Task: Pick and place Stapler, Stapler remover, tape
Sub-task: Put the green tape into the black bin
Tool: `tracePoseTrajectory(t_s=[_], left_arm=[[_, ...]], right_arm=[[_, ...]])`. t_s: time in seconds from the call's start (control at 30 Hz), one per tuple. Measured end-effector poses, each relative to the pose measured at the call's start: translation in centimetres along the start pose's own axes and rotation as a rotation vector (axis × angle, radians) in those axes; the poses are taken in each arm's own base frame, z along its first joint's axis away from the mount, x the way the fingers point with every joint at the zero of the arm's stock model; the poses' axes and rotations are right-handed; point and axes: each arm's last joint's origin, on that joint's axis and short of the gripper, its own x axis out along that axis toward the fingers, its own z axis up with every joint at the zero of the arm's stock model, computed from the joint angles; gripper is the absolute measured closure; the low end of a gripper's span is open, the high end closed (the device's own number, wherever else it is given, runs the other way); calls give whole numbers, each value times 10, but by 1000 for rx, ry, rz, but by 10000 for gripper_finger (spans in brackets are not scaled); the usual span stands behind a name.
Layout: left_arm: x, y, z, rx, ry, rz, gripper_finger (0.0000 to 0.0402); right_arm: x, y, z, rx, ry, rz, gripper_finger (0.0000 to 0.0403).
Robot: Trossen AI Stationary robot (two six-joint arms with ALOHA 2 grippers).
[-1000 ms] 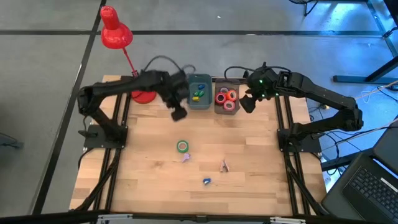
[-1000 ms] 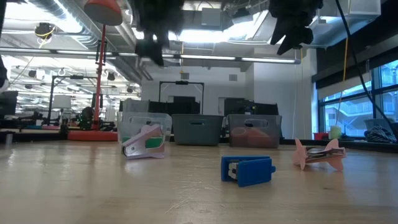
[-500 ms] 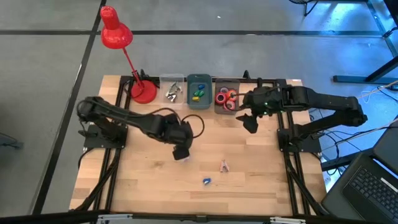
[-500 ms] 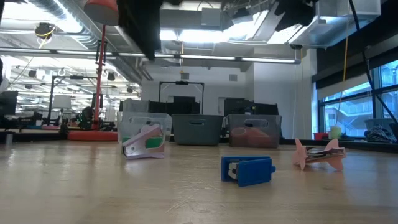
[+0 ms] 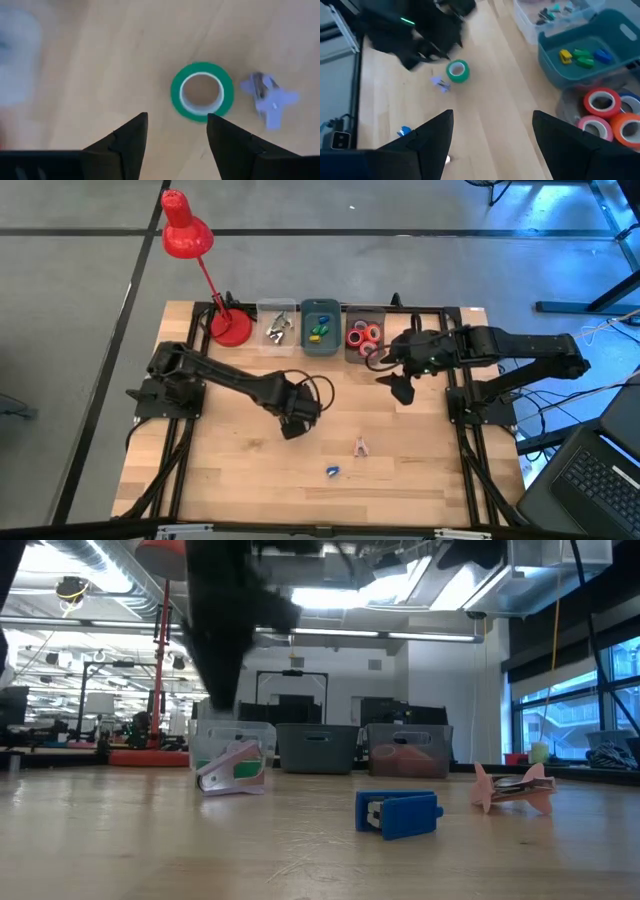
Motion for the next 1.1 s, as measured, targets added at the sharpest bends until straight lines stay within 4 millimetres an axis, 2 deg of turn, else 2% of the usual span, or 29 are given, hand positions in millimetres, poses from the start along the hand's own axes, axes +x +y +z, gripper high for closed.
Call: tracePoseTrajectory(t_s=[0.2,0.43,0.6,0.7,0.77,0.9,1.0,1.1], left_arm=[[51,15,-1,-158,98,-205,211],[73,35,-2,-250,113,-184,210],[77,43,4,-303,105,-192,216],[83,44,5,-311,127,-184,235],[88,45,5,-310,146,-181,268],[91,45,4,-284,159,-163,367],[82,44,6,-278,109,-182,369],[54,49,12,-288,-19,-234,369]], right_arm=[[-1,4,-1,-5,-6,17,128],[-1,6,-2,-4,0,21,128],[-1,6,-2,-4,0,21,128],[-1,6,-2,-5,1,20,128],[-1,6,-2,-5,1,20,128],[-1,6,-2,-7,0,12,128],[-1,5,-3,-7,9,5,128],[0,5,-3,-7,11,4,128]])
